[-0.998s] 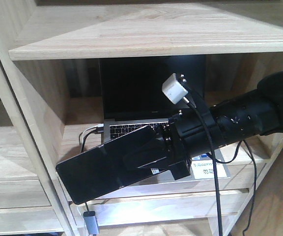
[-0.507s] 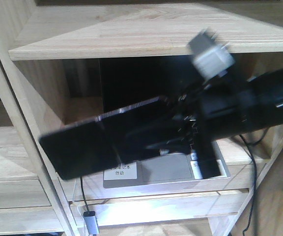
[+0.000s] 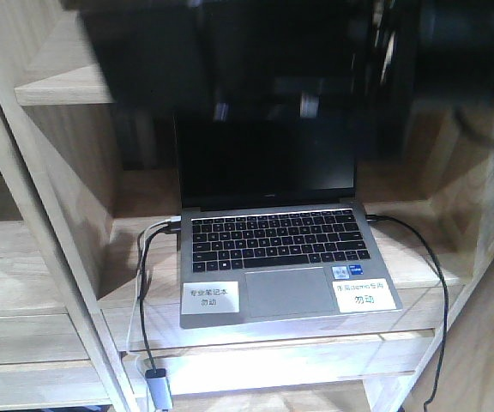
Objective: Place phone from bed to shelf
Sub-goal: 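Lower the phone onto the upper shelf with the right gripper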
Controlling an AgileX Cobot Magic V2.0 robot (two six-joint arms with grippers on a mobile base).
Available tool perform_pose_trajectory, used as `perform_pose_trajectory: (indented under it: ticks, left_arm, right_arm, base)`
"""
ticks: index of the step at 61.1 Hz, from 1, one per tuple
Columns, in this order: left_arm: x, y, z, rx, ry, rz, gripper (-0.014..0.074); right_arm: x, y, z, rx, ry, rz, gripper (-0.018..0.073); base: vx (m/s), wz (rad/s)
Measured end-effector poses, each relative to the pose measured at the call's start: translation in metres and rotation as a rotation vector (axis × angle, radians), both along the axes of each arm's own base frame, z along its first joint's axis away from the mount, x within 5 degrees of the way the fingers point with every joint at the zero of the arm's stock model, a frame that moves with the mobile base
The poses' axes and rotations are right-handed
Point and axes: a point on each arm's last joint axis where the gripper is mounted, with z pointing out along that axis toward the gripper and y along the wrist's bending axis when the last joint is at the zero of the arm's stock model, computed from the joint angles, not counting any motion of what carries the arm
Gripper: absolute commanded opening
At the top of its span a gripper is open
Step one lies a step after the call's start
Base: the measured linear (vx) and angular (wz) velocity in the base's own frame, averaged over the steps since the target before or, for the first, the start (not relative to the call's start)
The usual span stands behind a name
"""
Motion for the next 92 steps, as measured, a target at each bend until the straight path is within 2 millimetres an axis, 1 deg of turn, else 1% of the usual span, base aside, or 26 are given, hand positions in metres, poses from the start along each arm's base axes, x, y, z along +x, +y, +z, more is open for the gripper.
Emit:
perform_pose_trajectory:
  ticks: [11,24,32,37,44,50,57,63,72,92]
  left_arm:
    - [0.000,0.000,0.000,0.000,0.000,0.000,0.0001]
    - [0.000,0.000,0.000,0.000,0.000,0.000,0.0001]
    - [0.000,0.000,0.000,0.000,0.000,0.000,0.0001]
    - [0.000,0.000,0.000,0.000,0.000,0.000,0.0001]
    - [0.000,0.000,0.000,0.000,0.000,0.000,0.0001]
    - [0.000,0.000,0.000,0.000,0.000,0.000,0.0001]
    - [0.000,0.000,0.000,0.000,0.000,0.000,0.0001]
    - [0.000,0.000,0.000,0.000,0.000,0.000,0.0001]
    - [0.000,0.000,0.000,0.000,0.000,0.000,0.0001]
    - [0.000,0.000,0.000,0.000,0.000,0.000,0.0001]
  right_arm:
    - [0.022,0.003,0.018,0.012,-0.068,-0.071,-0.0001]
    - [0.064,0.017,0.027,0.024,-0.081,-0.079,-0.0001]
    - [0.095,0.028,0.025,0.037,-0.056,-0.084,-0.0001]
    - [0.116,0.036,0.019,0.039,-0.045,-0.085,-0.0001]
    - [0.137,0.043,0.014,0.047,-0.036,-0.087,-0.0001]
    - [0.156,0.050,0.003,0.047,-0.011,-0.089,-0.0001]
    - [0.172,0.056,-0.010,0.042,0.012,-0.091,-0.0001]
    - [0.183,0.060,-0.023,0.031,0.034,-0.092,-0.0001]
    - [0.194,0.063,-0.039,0.018,0.065,-0.096,-0.0001]
    - [0.202,0.064,-0.044,0.028,0.064,-0.132,0.0001]
  base:
    - [0.00,0.00]
    - [0.00,0.00]
    - [0.00,0.00]
    - [0.00,0.00]
    - [0.00,0.00]
    - [0.00,0.00]
    - [0.00,0.00]
    - [0.00,0.00]
    - [0.00,0.00]
    - [0.00,0.00]
